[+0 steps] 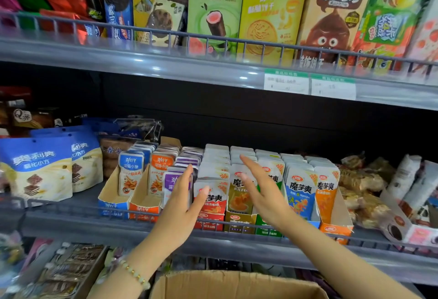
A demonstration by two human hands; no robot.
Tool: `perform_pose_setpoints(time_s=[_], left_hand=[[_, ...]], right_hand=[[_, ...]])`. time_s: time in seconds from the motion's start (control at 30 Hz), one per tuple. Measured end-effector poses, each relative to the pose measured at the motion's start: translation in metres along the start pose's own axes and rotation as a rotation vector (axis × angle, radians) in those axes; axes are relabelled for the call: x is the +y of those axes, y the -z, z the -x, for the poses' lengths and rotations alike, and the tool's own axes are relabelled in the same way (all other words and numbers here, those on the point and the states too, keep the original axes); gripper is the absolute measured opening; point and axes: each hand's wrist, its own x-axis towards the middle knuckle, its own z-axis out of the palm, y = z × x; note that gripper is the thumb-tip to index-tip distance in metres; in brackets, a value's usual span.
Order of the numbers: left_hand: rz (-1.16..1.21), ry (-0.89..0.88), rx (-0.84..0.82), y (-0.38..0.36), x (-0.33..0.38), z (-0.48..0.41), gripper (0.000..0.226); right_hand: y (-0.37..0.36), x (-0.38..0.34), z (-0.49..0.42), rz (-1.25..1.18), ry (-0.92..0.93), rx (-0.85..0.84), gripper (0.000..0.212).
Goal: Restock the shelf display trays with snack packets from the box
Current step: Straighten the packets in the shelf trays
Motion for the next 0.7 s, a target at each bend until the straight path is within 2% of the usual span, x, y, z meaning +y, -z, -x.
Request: perform_pose_setpoints(time_s=[0.07, 0.13, 0.27, 0.37, 0.47, 0.53, 0.6, 0.7], left_hand=[[0.201, 0.117, -0.087, -0.006, 0.006, -0.005, 0.069], [0.243, 0.178, -0.081, -0.011, 0.014, -0.015, 0.067], [0.305, 0.166, -0.044, -0.02, 0.023, -0.025, 0.06], [0.293, 0.127, -0.111, -0.016, 0.018, -0.02, 0.062], [0.264, 0.138, -0.056, 0.0, 0.006, -0.024, 0.061], [0.231, 0.081, 0.018, 0.01, 0.005, -0.032, 0.062], [0.191, -0.019, 0.052, 0.015, 0.005, -0.033, 0.056], [0.009, -0.12, 0.039, 0.017, -0.002, -0.022, 0.056]], right_hand=[[-0.011, -0.015, 0.014, -0.205, -0.122, -0.065, 0.053], [-0.02, -0.028, 0.02, -0.357, -0.223, -0.156, 0.056], [-0.035, -0.037, 0.014, -0.46, -0.319, -0.228, 0.061], [-0.035, -0.035, 0.013, -0.446, -0.359, -0.226, 0.062], [-0.017, -0.035, 0.008, -0.36, -0.257, -0.205, 0.069], [0.001, -0.041, -0.009, -0.203, -0.149, -0.222, 0.079], [0.014, -0.044, -0.036, -0.024, -0.1, -0.313, 0.086], [0.017, -0.051, -0.074, 0.061, -0.144, -0.399, 0.067]])
